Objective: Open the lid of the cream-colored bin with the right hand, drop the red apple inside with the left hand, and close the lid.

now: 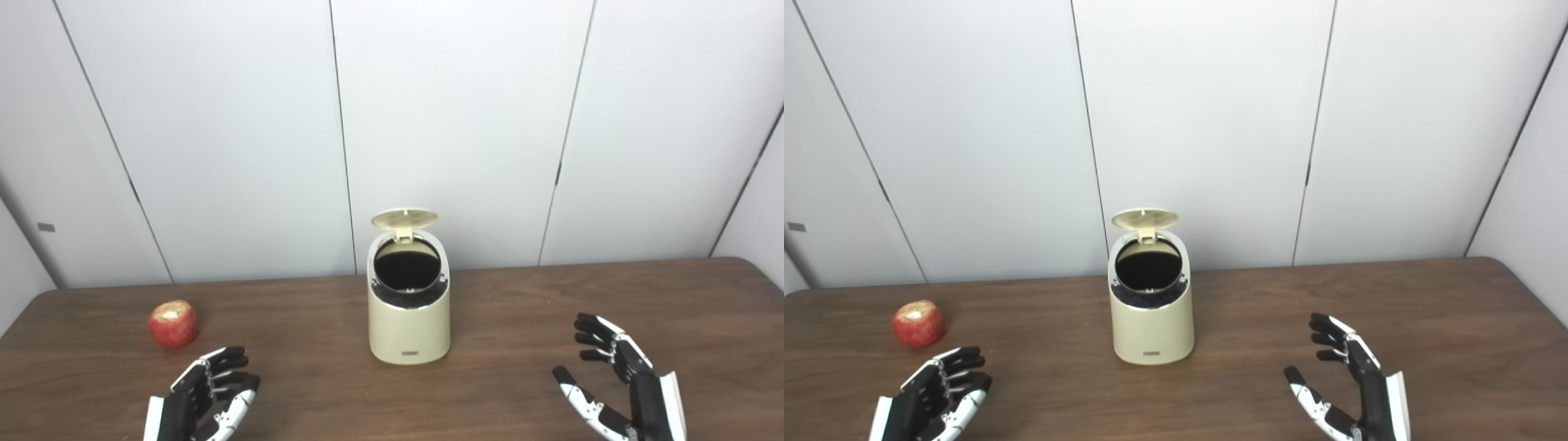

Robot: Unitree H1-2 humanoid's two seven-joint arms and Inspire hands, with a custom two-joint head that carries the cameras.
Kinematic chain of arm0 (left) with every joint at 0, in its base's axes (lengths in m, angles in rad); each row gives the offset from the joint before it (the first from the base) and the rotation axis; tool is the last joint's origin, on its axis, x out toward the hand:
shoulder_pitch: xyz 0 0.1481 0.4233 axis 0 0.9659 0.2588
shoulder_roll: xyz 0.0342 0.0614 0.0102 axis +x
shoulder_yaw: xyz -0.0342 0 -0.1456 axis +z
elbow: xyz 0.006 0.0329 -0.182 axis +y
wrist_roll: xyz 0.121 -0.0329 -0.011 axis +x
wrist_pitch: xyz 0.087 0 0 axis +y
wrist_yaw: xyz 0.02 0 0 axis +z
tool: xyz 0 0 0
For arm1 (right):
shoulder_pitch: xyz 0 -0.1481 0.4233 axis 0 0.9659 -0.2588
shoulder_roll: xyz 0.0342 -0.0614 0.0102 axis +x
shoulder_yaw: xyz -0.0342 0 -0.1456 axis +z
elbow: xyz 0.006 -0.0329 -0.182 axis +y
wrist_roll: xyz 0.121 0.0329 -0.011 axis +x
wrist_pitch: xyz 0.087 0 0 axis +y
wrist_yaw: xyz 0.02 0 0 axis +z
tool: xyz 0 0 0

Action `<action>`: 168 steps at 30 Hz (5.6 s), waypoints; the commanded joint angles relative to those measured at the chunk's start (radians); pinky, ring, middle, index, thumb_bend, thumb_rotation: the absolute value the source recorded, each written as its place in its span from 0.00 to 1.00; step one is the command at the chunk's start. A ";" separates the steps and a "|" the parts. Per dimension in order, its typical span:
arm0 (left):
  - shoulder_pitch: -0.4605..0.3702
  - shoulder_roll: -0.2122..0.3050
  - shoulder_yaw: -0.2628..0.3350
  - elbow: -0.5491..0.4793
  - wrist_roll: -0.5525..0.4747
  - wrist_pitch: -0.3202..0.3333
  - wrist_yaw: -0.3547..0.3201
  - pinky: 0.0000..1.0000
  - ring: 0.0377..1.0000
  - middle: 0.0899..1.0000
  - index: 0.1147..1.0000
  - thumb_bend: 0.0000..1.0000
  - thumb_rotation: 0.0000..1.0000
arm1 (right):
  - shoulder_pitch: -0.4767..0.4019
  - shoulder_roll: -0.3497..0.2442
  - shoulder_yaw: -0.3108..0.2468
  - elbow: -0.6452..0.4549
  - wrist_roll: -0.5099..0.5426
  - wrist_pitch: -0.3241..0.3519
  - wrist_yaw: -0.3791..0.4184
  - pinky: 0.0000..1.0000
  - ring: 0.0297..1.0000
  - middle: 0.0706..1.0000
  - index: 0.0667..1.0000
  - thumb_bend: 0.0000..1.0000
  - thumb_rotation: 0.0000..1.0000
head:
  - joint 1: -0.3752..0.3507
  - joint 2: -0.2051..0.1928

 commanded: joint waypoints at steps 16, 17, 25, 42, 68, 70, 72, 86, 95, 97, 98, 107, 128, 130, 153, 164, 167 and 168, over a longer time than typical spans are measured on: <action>-0.174 0.162 0.202 -0.185 0.180 0.317 0.011 1.00 1.00 1.00 0.99 0.96 0.29 | 0.006 -0.014 -0.018 -0.007 -0.110 -0.010 0.011 0.52 0.64 0.73 0.70 0.25 0.09 | 0.094 0.000; -0.185 0.177 0.201 -0.185 0.169 0.379 -0.014 0.94 1.00 1.00 1.00 0.98 0.32 | 0.007 -0.019 -0.021 -0.004 -0.106 -0.014 0.011 0.43 0.56 0.72 0.70 0.24 0.10 | 0.114 -0.002; -0.257 0.179 0.132 -0.101 0.255 0.511 0.013 0.64 0.97 1.00 1.00 1.00 0.33 | 0.004 -0.083 -0.055 0.034 0.035 -0.036 0.067 0.61 0.71 0.73 0.72 0.25 0.00 | 0.274 0.002; -0.347 0.171 0.068 0.298 0.306 0.447 0.221 0.80 0.98 1.00 1.00 1.00 0.35 | -0.032 -0.149 -0.130 0.064 0.118 0.008 0.126 0.46 0.60 0.64 0.63 0.42 0.69 | 0.571 0.004; -0.385 0.231 -0.009 0.772 0.275 0.243 0.371 0.88 0.97 1.00 1.00 1.00 0.22 | -0.038 -0.183 -0.116 0.118 -0.019 -0.045 0.121 0.41 0.58 0.65 0.64 0.51 0.80 | 0.579 -0.024; -0.386 0.228 -0.014 0.783 0.268 0.220 0.376 0.84 0.94 0.99 1.00 1.00 0.22 | -0.038 -0.183 -0.115 0.117 -0.031 -0.044 0.116 0.41 0.59 0.65 0.65 0.51 0.81 | 0.574 -0.027; -0.386 0.228 -0.025 0.776 0.270 0.214 0.373 0.80 0.92 0.98 0.99 1.00 0.21 | -0.038 -0.183 -0.112 0.119 -0.041 -0.045 0.111 0.42 0.60 0.65 0.64 0.52 0.83 | 0.571 -0.028; -0.432 0.232 -0.113 0.777 0.288 0.229 0.348 0.78 0.91 0.98 0.99 1.00 0.24 | -0.034 -0.186 -0.100 0.123 -0.055 -0.039 0.114 0.43 0.61 0.65 0.65 0.60 0.92 | 0.548 -0.028; -0.482 0.236 -0.140 0.853 0.277 0.242 0.333 0.82 0.93 0.99 0.98 1.00 0.23 | -0.029 -0.184 -0.100 0.113 -0.056 -0.030 0.117 0.41 0.59 0.64 0.64 0.66 0.95 | 0.537 -0.025; -0.497 0.234 -0.138 0.879 0.270 0.241 0.336 0.83 0.94 0.99 0.98 1.00 0.23 | -0.028 -0.183 -0.099 0.112 -0.051 -0.027 0.120 0.41 0.59 0.64 0.64 0.68 0.96 | 0.533 -0.024; -0.505 0.235 -0.137 0.890 0.268 0.242 0.335 0.83 0.94 0.99 0.98 1.00 0.22 | -0.026 -0.182 -0.099 0.109 -0.050 -0.024 0.122 0.41 0.59 0.64 0.64 0.69 0.96 | 0.531 -0.026; -0.552 0.240 -0.150 0.942 0.280 0.287 0.334 0.91 0.96 1.00 0.99 1.00 0.25 | -0.017 -0.177 -0.100 0.089 -0.047 -0.010 0.126 0.39 0.57 0.64 0.63 0.72 0.98 | 0.521 -0.025; -0.597 0.235 -0.184 1.042 0.356 0.190 0.664 0.26 0.31 0.39 0.44 0.52 0.00 | -0.007 -0.169 -0.079 0.053 -0.051 0.020 0.127 0.40 0.59 0.64 0.63 0.77 1.00 | 0.506 -0.024; -0.598 0.236 -0.188 1.037 0.355 0.195 0.659 0.26 0.31 0.39 0.44 0.52 0.00 | -0.008 -0.170 -0.079 0.059 -0.047 0.011 0.124 0.41 0.59 0.64 0.63 0.76 0.99 | 0.506 -0.024; -0.473 0.312 -0.173 0.794 0.289 0.040 0.509 0.31 0.35 0.43 0.42 0.52 0.00 | -0.011 -0.106 -0.049 0.036 -0.081 0.038 0.110 0.40 0.59 0.65 0.64 0.64 0.94 | 0.283 -0.014; -0.425 0.283 -0.073 0.405 0.188 0.014 0.338 0.32 0.40 0.43 0.43 0.50 0.00 | -0.009 -0.034 0.001 -0.053 -0.174 0.089 0.102 0.50 0.62 0.65 0.65 0.21 0.29 | 0.079 -0.014; -0.431 0.275 -0.080 0.373 0.178 -0.058 0.315 0.32 0.40 0.43 0.43 0.50 0.00 | -0.008 -0.012 0.005 -0.063 -0.189 0.103 0.099 0.52 0.63 0.64 0.65 0.22 0.16 | 0.054 -0.015; -0.431 0.273 -0.081 0.361 0.180 -0.073 0.306 0.32 0.40 0.43 0.43 0.50 0.00 | -0.008 -0.006 0.006 -0.065 -0.194 0.107 0.099 0.52 0.64 0.65 0.65 0.22 0.13 | 0.049 -0.016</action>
